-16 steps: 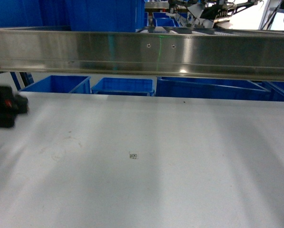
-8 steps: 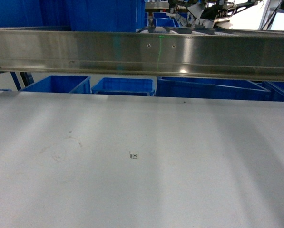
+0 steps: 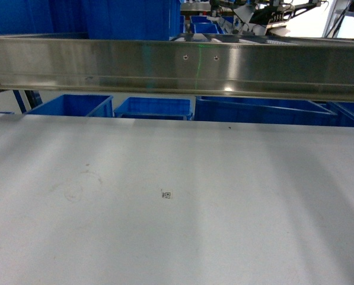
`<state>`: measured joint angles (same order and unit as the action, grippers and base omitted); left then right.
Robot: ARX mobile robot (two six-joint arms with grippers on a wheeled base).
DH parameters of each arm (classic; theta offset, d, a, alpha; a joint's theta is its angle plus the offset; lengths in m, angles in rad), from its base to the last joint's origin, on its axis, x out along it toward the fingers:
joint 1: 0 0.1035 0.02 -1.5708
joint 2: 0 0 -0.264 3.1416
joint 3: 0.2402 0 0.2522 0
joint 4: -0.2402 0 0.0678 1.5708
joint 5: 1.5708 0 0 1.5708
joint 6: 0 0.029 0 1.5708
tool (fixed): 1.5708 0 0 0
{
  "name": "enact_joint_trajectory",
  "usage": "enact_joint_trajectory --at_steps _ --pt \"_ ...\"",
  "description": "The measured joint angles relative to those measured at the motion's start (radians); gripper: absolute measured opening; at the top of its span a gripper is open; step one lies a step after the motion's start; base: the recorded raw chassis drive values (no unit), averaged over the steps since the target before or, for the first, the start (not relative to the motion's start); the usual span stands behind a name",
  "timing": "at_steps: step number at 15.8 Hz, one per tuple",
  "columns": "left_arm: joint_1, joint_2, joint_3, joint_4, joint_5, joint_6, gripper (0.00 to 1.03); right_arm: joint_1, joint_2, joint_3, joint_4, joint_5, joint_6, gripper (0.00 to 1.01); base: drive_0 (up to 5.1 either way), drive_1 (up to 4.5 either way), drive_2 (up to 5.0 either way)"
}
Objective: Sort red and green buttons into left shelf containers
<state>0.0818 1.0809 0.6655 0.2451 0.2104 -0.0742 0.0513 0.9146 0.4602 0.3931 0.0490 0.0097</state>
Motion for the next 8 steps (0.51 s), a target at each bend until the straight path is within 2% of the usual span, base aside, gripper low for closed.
enact_joint_trajectory --at_steps 8 --pt "-0.003 0.003 0.0 0.001 0.003 0.002 0.43 -0.005 0.0 0.0 -0.001 0.003 0.0 0.27 -4.7 2.78 2.5"
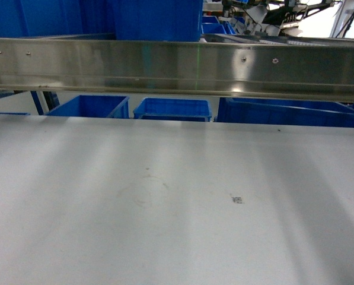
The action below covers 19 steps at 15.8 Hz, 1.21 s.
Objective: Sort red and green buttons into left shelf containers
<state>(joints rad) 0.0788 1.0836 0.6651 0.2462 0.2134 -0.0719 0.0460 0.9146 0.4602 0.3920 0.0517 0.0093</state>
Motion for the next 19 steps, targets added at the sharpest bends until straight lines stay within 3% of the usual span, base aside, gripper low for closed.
enact_joint_trajectory --at_steps 19 --pt "0.002 0.0 0.0 -0.001 -0.003 0.0 0.43 0.0 0.0 0.0 -0.002 -0.003 0.0 0.27 -4.9 2.43 2.4"
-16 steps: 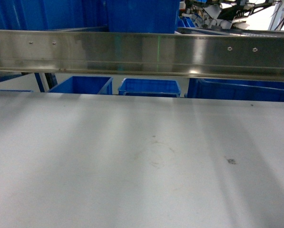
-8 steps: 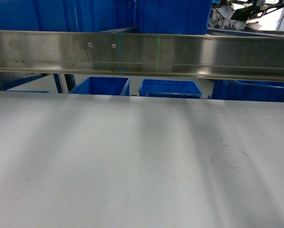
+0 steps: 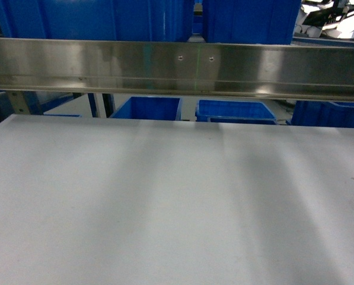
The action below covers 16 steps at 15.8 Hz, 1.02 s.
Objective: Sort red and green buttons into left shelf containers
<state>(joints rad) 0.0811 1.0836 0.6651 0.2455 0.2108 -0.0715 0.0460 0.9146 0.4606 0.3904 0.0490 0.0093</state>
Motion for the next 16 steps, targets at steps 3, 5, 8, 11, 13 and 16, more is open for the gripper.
enact_joint_trajectory --at_steps 3,5,8,11,13,16 --pt "-0.001 0.0 0.0 0.0 0.0 0.0 0.43 0.0 0.0 0.0 0.003 0.0 0.0 0.27 -4.9 2.43 2.4" --pt "-0.001 0.0 0.0 -0.001 0.0 0.0 0.43 0.0 0.0 0.0 0.002 0.0 0.0 0.27 -4.9 2.41 2.4" --pt "-0.001 0.0 0.0 -0.003 0.0 0.0 0.43 0.0 0.0 0.0 0.002 0.0 0.0 0.27 -4.9 2.45 2.5" --pt "-0.001 0.0 0.0 -0.003 0.0 0.0 0.43 0.0 0.0 0.0 -0.001 0.0 0.0 0.27 -4.9 2.43 2.4" --pt "-0.001 0.0 0.0 0.002 0.0 0.0 0.43 0.0 0.0 0.0 0.005 0.0 0.0 0.27 -4.9 2.4 2.4" --pt "-0.001 0.0 0.0 0.0 0.0 0.0 0.43 0.0 0.0 0.0 -0.001 0.0 0.0 0.27 -5.0 2.35 2.3"
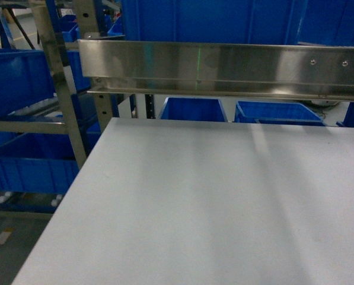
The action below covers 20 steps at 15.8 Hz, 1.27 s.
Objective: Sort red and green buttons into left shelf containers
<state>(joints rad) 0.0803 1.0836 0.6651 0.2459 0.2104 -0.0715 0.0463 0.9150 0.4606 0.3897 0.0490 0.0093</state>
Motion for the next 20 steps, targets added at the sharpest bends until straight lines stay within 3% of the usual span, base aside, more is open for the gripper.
enact_joint_trajectory --at_steps 20 --pt "0.0 -0.002 -0.002 -0.005 0.002 0.0 0.43 0.0 0.0 0.0 0.001 0.0 0.0 0.27 -4.9 2.43 2.4"
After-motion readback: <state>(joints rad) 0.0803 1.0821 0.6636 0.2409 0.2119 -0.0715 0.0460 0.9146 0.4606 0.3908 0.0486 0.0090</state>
